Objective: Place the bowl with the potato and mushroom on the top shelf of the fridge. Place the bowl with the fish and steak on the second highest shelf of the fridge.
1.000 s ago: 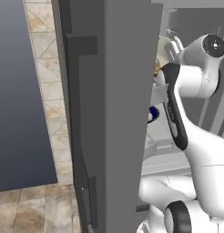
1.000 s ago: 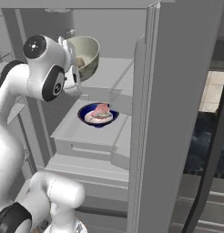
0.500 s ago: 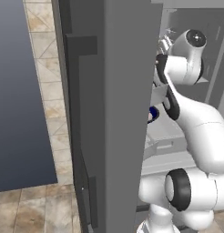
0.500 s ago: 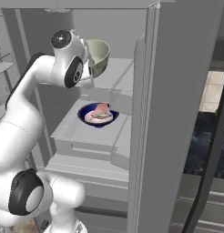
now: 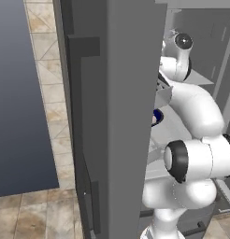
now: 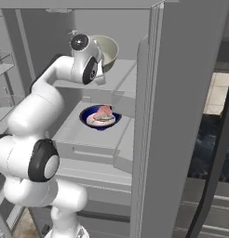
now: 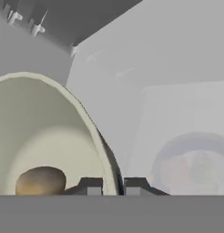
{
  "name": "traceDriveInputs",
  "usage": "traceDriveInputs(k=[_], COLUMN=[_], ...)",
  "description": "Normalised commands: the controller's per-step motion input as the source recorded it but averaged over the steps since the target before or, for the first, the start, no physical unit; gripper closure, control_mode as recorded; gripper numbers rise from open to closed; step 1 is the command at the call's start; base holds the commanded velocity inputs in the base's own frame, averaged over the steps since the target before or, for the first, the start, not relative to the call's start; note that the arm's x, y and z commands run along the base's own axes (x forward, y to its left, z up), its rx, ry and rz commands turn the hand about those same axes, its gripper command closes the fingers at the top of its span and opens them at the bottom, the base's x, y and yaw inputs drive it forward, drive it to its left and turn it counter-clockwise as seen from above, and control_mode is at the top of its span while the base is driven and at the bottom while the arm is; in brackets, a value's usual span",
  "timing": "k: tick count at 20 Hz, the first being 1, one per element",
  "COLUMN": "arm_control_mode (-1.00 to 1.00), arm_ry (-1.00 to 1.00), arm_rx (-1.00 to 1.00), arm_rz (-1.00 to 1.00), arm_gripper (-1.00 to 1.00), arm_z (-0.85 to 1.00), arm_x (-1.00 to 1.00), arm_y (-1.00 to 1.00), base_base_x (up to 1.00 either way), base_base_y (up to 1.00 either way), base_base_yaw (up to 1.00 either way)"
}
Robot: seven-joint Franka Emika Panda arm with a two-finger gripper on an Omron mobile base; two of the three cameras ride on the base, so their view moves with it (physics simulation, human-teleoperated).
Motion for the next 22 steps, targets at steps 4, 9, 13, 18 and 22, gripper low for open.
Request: traceDriveInputs(k=[4,9,13,18,22], arm_control_mode=[-1.00,-1.00,-1.00,-1.00,-1.00], arm_ry=[-0.01,-0.25,-0.36,-0.34,-0.26], arm_rx=[0.00,0.03,0.03,0.02,0.03], arm_rz=[0.00,0.00,0.00,0.00,-0.01], arm_gripper=[-1.00,-1.00,-1.00,-1.00,-1.00], arm_z=[0.01,0.43,0.44,0.45,0.54], arm_x=[0.17,-0.32,-0.76,-1.00,-1.00], arm_y=[-0.02,-0.04,-0.01,0.00,-0.28], base_base_x=[0.00,0.00,0.00,0.00,0.00], base_base_y=[0.00,0.00,0.00,0.00,0.00], base_base_yaw=[0.00,0.00,0.00,0.00,0.00])
